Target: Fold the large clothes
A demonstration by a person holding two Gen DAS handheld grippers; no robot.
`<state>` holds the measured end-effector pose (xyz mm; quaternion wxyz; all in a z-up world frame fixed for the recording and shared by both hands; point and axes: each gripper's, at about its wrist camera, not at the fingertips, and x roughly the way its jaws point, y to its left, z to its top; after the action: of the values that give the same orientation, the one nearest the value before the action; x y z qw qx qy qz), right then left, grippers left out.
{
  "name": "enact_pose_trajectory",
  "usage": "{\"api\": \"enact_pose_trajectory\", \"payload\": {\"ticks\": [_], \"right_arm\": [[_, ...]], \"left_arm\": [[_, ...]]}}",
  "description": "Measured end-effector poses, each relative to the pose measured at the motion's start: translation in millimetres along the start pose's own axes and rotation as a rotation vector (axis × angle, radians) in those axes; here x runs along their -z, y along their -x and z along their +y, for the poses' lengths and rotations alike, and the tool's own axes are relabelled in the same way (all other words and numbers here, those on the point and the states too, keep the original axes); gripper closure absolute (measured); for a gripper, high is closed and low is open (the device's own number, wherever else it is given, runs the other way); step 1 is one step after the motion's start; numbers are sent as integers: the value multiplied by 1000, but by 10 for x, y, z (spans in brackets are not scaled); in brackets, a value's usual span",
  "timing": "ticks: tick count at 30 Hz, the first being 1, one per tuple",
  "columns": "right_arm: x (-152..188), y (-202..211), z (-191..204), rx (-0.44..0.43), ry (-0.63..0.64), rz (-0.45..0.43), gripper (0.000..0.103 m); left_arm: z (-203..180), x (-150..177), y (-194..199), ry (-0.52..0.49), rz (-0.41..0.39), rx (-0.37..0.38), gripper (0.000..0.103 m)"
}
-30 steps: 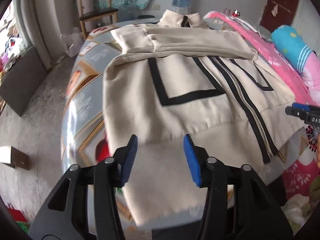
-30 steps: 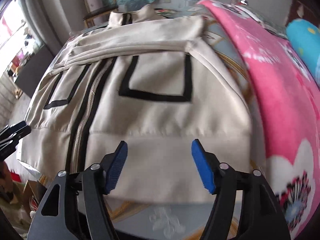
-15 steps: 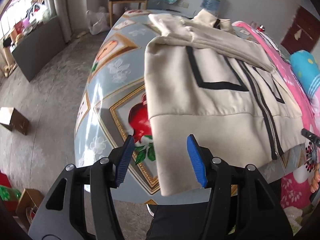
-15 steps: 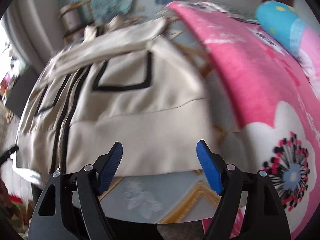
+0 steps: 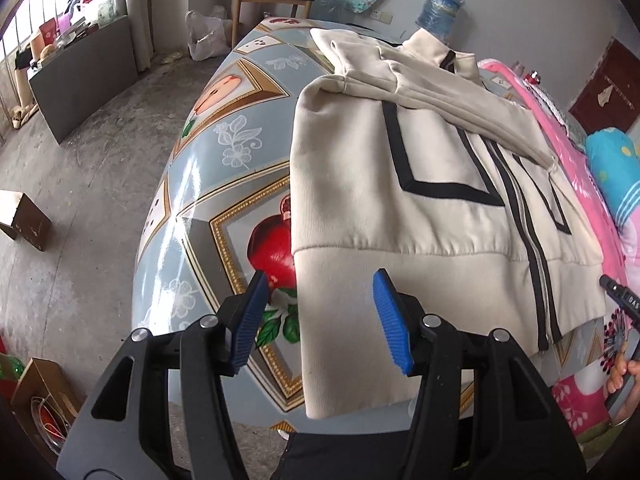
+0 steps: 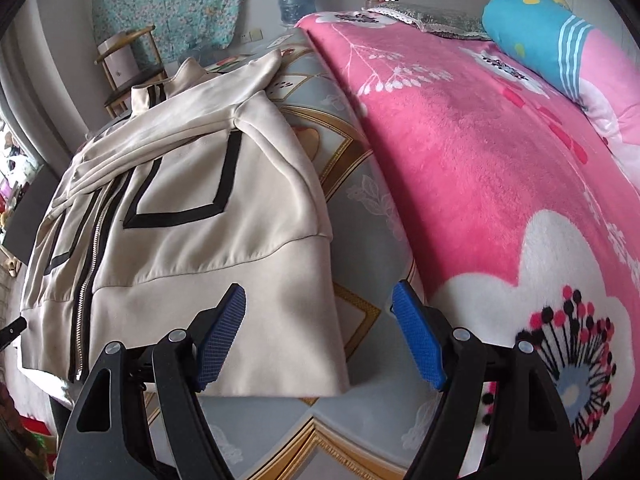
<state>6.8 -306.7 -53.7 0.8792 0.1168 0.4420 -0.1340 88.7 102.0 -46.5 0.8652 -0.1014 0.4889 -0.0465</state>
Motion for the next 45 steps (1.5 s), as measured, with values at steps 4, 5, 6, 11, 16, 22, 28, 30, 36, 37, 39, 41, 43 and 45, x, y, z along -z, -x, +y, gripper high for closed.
{"api": "enact_pose_trajectory", "payload": {"ticks": [4,5,6,11,16,22,28,30,36,37,39,41,43,45], "right_arm": [[16,-64,-64,-15,-18,10,29],[25,-78,-80,-23,-25,13,29],[33,-81,-83,-25,-28,11,29],[52,-76,-73,-19,-19,4,29],[61,-71,-65,-15,-16,3,29],[75,-63,-53,-18,-10,3,29],[152,-5,-46,-44,-11,6,32],[196,21,-67,-58,-17,14,35],[309,117,-186,-124,-51,49,55],[314,111,-221,-157,-73,59,59],[316,80,-251,-204,-107,71,65],[308,34,-250,-227,-132,73,66],[294,4,-217,-223,-135,72,66],[281,-12,-181,-219,-132,68,66]], "left_arm": [[-3,-42,-29,7,2,3,52],[-2,-50,-35,8,3,4,52],[-3,-62,-41,8,4,4,52],[-28,-89,-67,1,6,-5,52],[-28,-84,-68,0,4,-5,52],[-34,-81,-69,-1,4,-5,52],[-58,-55,-54,2,7,11,52],[-78,-18,-33,-9,10,25,52],[-120,211,102,-49,20,92,52],[-100,237,117,-39,18,108,53],[-34,254,127,-1,2,123,63],[32,244,117,37,-9,139,69],[80,219,92,66,-17,151,74],[95,202,74,75,-24,158,74]]}}
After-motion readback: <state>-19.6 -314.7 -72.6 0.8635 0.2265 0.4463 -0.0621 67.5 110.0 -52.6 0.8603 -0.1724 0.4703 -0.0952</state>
